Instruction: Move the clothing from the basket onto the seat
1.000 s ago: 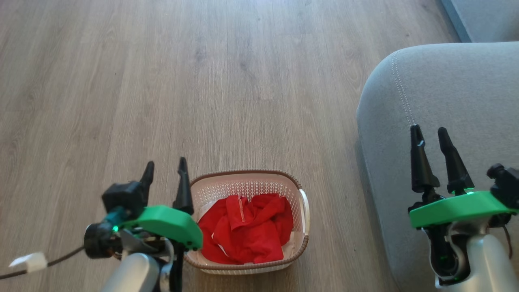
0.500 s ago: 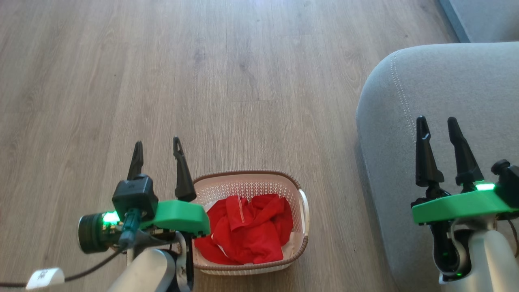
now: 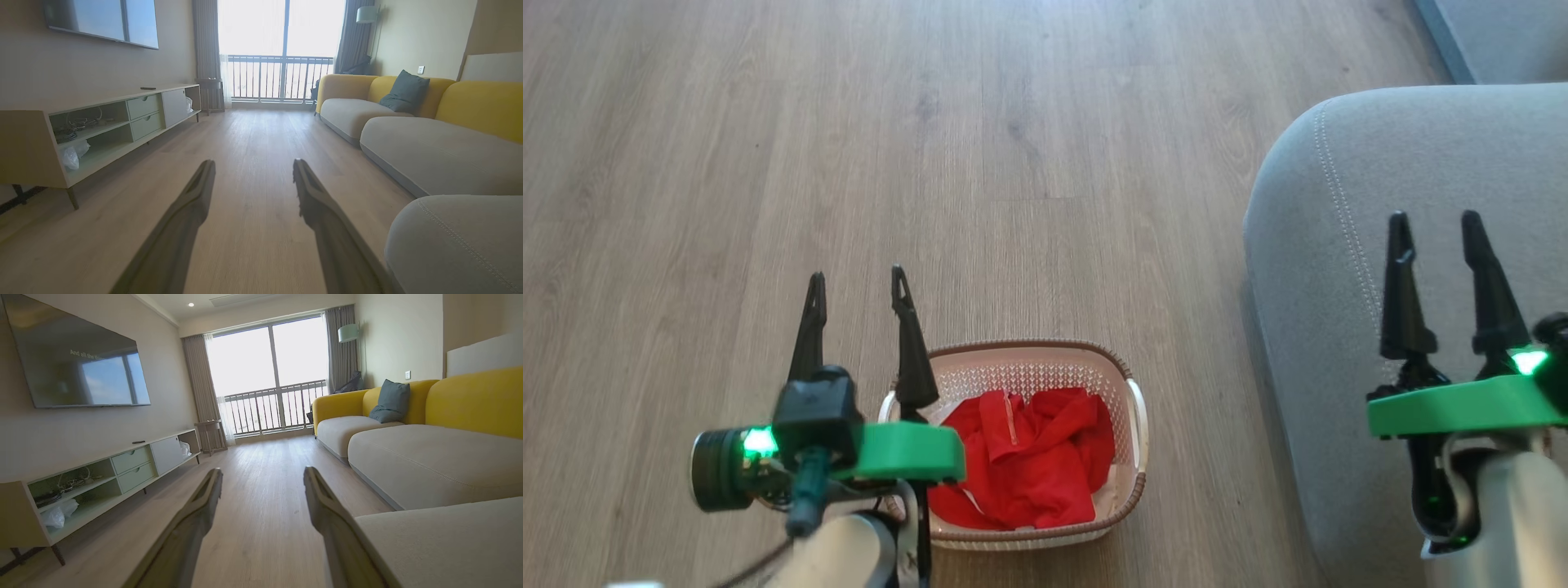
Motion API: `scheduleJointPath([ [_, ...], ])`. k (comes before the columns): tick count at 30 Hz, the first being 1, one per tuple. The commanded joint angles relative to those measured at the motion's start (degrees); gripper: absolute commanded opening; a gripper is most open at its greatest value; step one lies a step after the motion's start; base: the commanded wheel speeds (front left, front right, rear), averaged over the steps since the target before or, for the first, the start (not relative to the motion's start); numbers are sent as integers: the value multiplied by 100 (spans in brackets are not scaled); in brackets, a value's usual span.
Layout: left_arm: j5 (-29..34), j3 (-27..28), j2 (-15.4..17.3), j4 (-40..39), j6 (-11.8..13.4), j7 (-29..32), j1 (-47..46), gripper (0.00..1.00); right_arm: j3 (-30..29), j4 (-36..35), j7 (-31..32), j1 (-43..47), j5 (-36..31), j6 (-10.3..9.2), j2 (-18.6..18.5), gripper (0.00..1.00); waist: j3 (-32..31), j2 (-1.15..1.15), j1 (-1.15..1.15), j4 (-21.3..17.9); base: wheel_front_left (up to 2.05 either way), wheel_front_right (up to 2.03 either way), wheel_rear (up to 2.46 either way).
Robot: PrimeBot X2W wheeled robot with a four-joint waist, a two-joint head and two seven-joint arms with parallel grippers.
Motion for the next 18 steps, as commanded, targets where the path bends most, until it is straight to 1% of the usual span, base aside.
scheduleJointPath([
  [1,7,273,-4,-207,67,-81,-202,100,161,-248,-71,-290,-182,0,-59,100,6,0,0,2,0,0,0],
  [3,-92,580,-180,-118,-324,-115,-63,100,257,-232,-104,-283,-403,0,-60,100,11,0,0,8,0,0,0],
  [6,-91,1154,-505,84,-988,-165,160,100,365,-143,-155,-260,-616,0,-61,100,6,0,0,6,0,0,0],
  [10,221,1797,-905,363,-1871,-232,367,100,474,-3,-223,-228,-908,0,-62,100,-10,0,0,-8,0,0,0],
  [12,405,2022,-1038,532,-2252,-266,447,100,553,107,-256,-212,-1066,0,-63,100,-22,0,0,-20,0,0,0],
  [15,634,2257,-1170,823,-2700,-316,543,100,671,225,-307,-208,-1403,0,-64,100,-35,0,0,-37,0,0,0],
  [18,911,2365,-1222,1069,-2995,-362,591,100,705,362,-353,-182,-1579,0,-65,100,-48,0,0,-50,0,0,0],
])
